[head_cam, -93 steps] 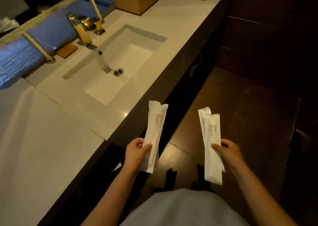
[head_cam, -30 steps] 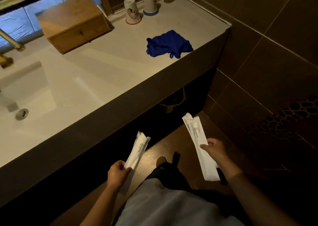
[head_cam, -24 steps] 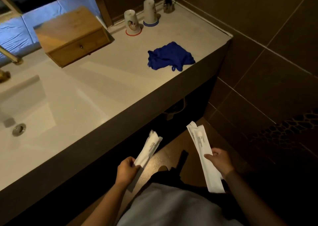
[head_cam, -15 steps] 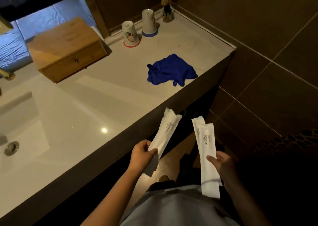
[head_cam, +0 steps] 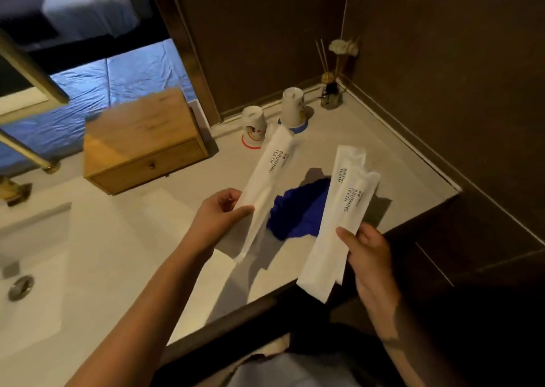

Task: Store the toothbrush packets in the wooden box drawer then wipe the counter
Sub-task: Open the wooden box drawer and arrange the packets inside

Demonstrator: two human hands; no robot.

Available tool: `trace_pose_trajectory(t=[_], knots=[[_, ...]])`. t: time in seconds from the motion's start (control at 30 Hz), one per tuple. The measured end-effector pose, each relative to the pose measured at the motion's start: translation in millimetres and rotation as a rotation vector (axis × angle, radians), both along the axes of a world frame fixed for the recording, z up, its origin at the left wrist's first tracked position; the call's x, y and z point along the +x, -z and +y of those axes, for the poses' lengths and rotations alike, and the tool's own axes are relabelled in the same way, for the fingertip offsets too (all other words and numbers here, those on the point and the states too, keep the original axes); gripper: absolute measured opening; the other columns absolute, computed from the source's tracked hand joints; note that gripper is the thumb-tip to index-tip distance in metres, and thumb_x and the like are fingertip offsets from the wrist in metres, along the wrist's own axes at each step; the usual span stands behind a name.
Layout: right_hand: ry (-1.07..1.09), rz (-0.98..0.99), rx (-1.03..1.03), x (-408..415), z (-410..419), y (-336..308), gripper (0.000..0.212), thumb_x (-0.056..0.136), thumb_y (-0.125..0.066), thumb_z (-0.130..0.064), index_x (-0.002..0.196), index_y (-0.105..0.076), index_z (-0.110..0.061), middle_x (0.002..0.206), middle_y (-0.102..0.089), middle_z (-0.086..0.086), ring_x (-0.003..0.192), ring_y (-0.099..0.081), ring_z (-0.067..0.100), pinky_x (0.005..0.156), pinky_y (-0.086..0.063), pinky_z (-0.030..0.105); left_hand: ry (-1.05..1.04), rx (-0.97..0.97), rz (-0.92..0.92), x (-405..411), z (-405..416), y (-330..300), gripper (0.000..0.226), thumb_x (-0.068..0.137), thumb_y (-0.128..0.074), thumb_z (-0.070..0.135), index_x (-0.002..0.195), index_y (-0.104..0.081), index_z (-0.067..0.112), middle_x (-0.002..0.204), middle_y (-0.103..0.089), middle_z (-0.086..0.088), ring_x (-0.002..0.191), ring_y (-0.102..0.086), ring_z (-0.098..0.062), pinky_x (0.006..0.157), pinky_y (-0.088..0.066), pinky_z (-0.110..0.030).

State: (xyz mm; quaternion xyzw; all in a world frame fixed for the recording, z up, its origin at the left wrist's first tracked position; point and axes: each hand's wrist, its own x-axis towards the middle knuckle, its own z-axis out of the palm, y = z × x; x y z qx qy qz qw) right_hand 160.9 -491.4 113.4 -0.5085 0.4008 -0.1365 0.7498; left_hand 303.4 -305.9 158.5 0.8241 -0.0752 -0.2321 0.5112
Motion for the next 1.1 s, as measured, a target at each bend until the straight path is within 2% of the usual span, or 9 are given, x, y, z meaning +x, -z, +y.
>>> trace_pose_trajectory(t=[0.17,0.27,0.43,0.53,0.63,0.77,0.87,1.0,1.1], knots=[[-0.025,0.052,0.091,79.5,-15.9,-4.1,0.017,0.081,-0.066,-0.007,0.089,-0.066,-0.022,0.082,-0.067,-0.005,0.078,-0.065,0.017,0.066,-0.056,0.033,0.049,0.208,0.020,75.0,-15.9,-16.2,0.007,0.085,-0.063,0.021,0.088,-0.060,0.027,0.092,-0.061,0.005,0.085,-0.060,-0.015,0.066,-0.050,-0.026],[-0.023,0.078,0.241,119.7,-15.7,2.1,0.016,0.081,-0.065,-0.004,0.084,-0.063,-0.020,0.087,-0.067,0.005,0.077,-0.063,0.021,0.071,-0.056,0.038,0.166,0.299,0.071,114.1,-34.5,-14.1,0.009,0.088,-0.058,0.018,0.095,-0.059,0.024,0.097,-0.061,0.003,0.094,-0.060,-0.019,0.081,-0.053,-0.034],[0.063,0.199,0.309,173.8,-11.5,9.8,0.029,0.082,-0.062,-0.001,0.110,-0.058,0.001,0.112,-0.063,0.021,0.100,-0.061,0.034,0.093,-0.051,0.048,0.342,0.367,0.195,155.5,-71.1,9.0,0.037,0.088,-0.060,0.015,0.124,-0.053,0.009,0.126,-0.057,-0.012,0.117,-0.054,-0.028,0.107,-0.041,-0.045],[0.055,0.247,0.322,190.2,-15.1,17.7,0.024,0.085,-0.056,0.003,0.108,-0.057,0.004,0.092,-0.061,0.016,0.088,-0.059,0.029,0.093,-0.051,0.045,0.432,0.429,0.216,170.4,-87.4,29.4,0.036,0.087,-0.061,0.016,0.122,-0.054,0.011,0.125,-0.058,-0.010,0.117,-0.053,-0.025,0.109,-0.039,-0.042],[-0.142,0.292,0.285,194.8,-20.2,19.1,0.014,0.088,-0.048,0.001,0.077,-0.051,-0.007,0.069,-0.046,0.005,0.063,-0.048,0.018,0.072,-0.048,0.036,0.490,0.558,0.075,180.6,-95.4,44.3,0.032,0.089,-0.058,0.019,0.120,-0.057,0.012,0.124,-0.058,-0.009,0.118,-0.052,-0.024,0.107,-0.038,-0.038],[-0.520,0.327,-0.078,181.3,-33.0,12.0,0.026,0.091,-0.047,-0.008,0.065,-0.049,-0.005,0.069,-0.052,0.010,0.065,-0.054,0.020,0.062,-0.041,0.024,0.546,0.753,-0.278,172.4,-88.6,49.5,0.038,0.091,-0.052,0.035,0.125,-0.054,0.017,0.128,-0.058,-0.007,0.114,-0.054,-0.022,0.097,-0.043,-0.035],[-0.725,0.519,-0.802,160.6,-48.0,2.7,0.022,0.091,-0.050,-0.029,0.103,-0.062,-0.015,0.104,-0.067,0.008,0.091,-0.060,0.020,0.061,-0.040,0.015,0.540,0.756,-0.561,142.0,-72.0,56.7,0.072,0.081,-0.049,0.061,0.141,-0.033,0.025,0.146,-0.039,-0.007,0.128,-0.042,-0.026,0.103,-0.041,-0.041],[-0.757,0.516,-1.332,159.0,-46.5,9.2,0.060,0.089,-0.050,-0.044,0.142,-0.028,-0.028,0.148,-0.032,0.008,0.136,-0.027,0.027,0.107,-0.032,0.038,0.739,0.787,-0.599,97.1,-58.1,79.4,0.077,0.081,-0.025,0.070,0.146,0.005,0.040,0.159,0.010,-0.001,0.147,0.004,-0.026,0.116,-0.009,-0.052],[-0.924,0.514,-1.481,170.8,-36.8,28.2,0.067,0.090,-0.042,-0.052,0.145,-0.009,-0.035,0.157,-0.011,0.010,0.144,-0.004,0.033,0.114,-0.019,0.051,0.746,0.799,-0.606,86.8,-48.7,101.9,0.065,0.090,-0.019,0.058,0.144,0.015,0.041,0.151,0.028,0.004,0.146,0.014,-0.026,0.116,-0.001,-0.053]])
